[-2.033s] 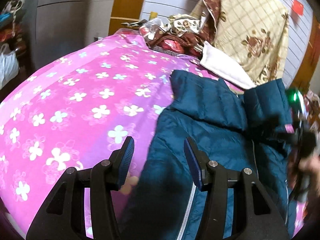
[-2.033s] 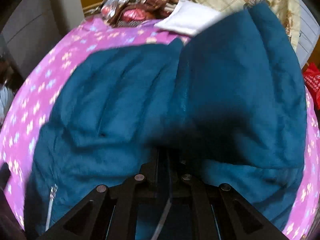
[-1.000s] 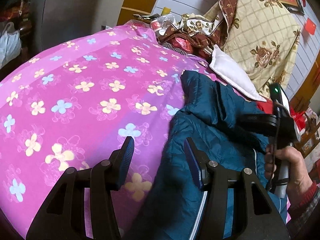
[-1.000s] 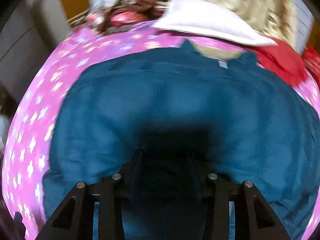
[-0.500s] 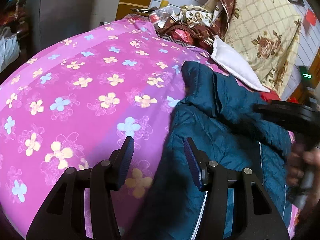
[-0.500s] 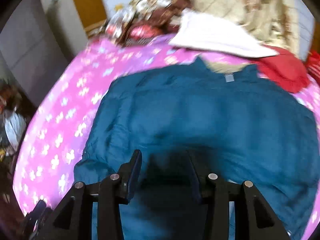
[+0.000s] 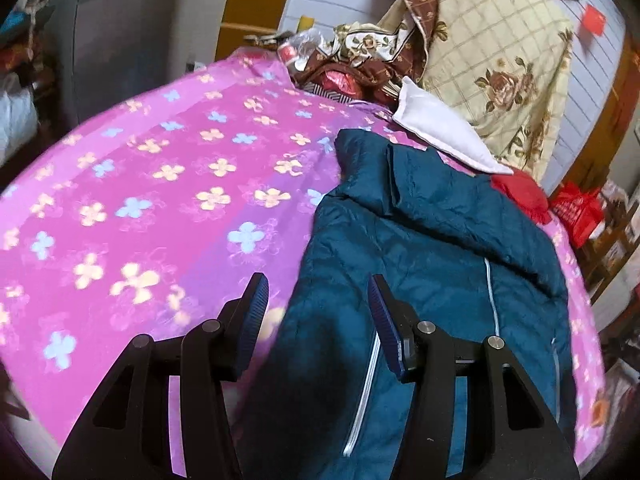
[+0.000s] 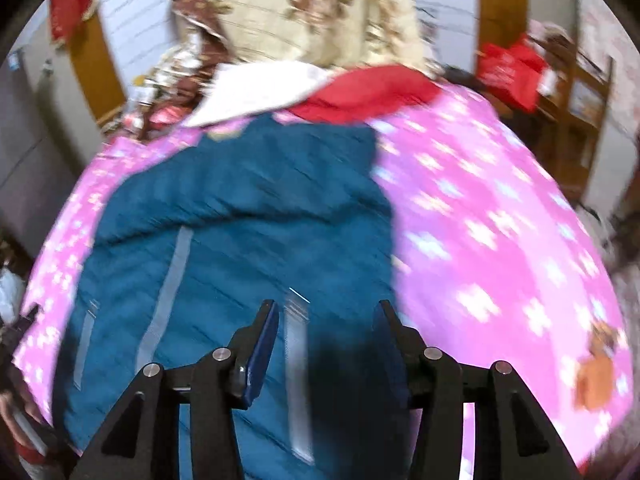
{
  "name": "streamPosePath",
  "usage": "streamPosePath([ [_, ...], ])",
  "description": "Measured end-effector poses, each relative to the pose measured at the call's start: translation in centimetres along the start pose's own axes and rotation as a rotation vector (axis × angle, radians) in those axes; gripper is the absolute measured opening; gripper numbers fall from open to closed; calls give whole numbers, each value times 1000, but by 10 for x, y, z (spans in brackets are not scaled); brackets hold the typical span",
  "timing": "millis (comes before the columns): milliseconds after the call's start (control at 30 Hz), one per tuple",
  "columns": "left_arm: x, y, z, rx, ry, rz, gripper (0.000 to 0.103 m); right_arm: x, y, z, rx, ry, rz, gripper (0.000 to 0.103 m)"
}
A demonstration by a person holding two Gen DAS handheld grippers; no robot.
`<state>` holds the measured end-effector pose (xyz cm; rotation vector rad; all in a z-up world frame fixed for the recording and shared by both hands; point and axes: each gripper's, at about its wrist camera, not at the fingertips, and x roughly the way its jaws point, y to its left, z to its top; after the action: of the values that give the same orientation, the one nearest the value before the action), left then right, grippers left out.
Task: Fold large clothes
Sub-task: 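Move both tools to the jacket side edge and grip it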
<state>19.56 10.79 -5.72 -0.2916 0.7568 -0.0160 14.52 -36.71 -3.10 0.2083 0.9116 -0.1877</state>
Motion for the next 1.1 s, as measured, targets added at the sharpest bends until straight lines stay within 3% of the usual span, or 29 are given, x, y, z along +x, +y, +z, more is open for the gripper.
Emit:
streamPosePath([
  [167,-13,14,-30,12,42,27,55,-7,-67,-53,125,39,30,50],
  [433,-20,29,-61,7,144,10,55,1,-84,-99,214,49,131,50],
  [633,-5,25,-75,61,205,-16,56,12,-92,-117,254,61,171,50],
  [800,9,30,-78,9,274,-106,56,20,-95,-126,256,78,206,51],
  [933,18,32,-74,-2,309,-124,56,29,-93,-129,264,94,259,51],
  [1100,24,36,-68,-21,336,-158,56,34,-89,-127,258,85,264,53],
])
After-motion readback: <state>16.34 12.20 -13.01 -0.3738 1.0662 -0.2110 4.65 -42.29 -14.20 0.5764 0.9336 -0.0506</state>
